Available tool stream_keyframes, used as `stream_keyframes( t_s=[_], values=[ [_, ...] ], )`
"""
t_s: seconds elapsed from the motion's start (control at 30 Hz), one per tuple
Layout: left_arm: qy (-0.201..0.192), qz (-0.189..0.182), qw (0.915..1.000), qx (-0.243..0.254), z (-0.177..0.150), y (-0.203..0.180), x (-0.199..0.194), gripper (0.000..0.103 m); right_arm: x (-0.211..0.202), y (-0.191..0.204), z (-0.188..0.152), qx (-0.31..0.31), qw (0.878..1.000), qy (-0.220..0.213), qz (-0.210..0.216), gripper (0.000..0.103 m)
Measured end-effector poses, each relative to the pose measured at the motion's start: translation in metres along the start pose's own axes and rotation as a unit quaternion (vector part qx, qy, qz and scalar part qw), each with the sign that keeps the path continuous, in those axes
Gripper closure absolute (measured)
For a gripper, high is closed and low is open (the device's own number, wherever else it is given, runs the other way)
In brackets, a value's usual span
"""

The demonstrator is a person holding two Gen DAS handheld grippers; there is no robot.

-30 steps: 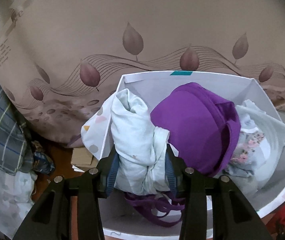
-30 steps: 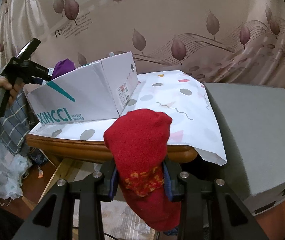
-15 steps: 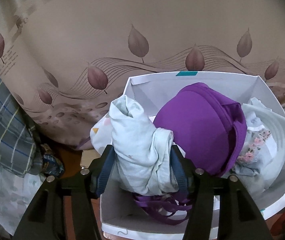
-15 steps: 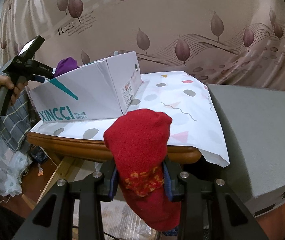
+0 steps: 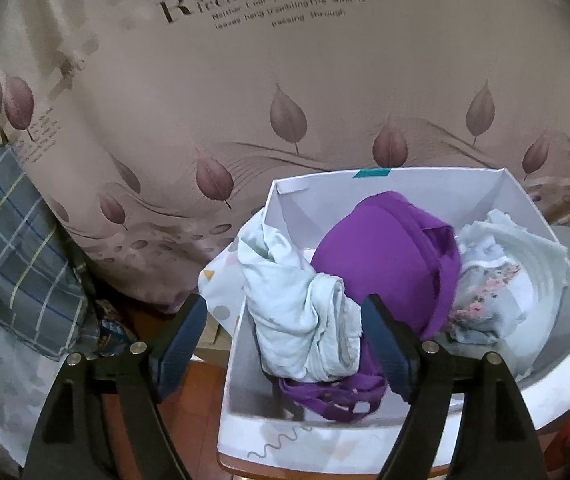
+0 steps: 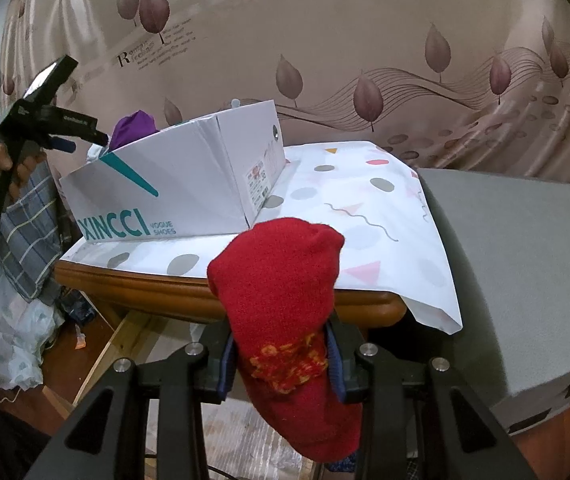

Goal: Take underwear out of drawer
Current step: 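Move the left gripper back from the box while the right carries the red sock toward the box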

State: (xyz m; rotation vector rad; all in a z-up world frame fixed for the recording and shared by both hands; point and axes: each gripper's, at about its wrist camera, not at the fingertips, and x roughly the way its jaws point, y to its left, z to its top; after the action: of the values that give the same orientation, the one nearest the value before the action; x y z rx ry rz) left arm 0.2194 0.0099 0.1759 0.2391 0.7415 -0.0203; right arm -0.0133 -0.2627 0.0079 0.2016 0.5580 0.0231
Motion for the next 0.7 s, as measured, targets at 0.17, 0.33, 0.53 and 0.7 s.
stream_keyframes(
  t_s=[0.17, 0.33, 0.53, 0.7],
  values=[
    [-0.035, 0.018, 0.9992, 0.004, -0.016, -0.002, -0.03, 0.024, 0.0, 0.0, 0.0, -0.001, 1.0, -0.002, -0.002, 0.067],
    [-0.053, 0.021, 0.9984, -0.004, -0.044, -0.003, -0.053, 0.021, -0.001, 0.001, 0.0, -0.004, 1.0, -0.004, -0.004, 0.067],
    [-0.055, 0.022, 0.9976, -0.034, -0.093, -0.004, -0.065, 0.015, 0.0, 0.002, -0.001, -0.008, 1.0, -0.003, -0.006, 0.067],
    [-0.053, 0.035, 0.9966, -0.053, -0.138, -0.002, -0.063, 0.014, -0.002, 0.006, -0.001, -0.021, 1.0, -0.008, -0.007, 0.067]
  ],
)
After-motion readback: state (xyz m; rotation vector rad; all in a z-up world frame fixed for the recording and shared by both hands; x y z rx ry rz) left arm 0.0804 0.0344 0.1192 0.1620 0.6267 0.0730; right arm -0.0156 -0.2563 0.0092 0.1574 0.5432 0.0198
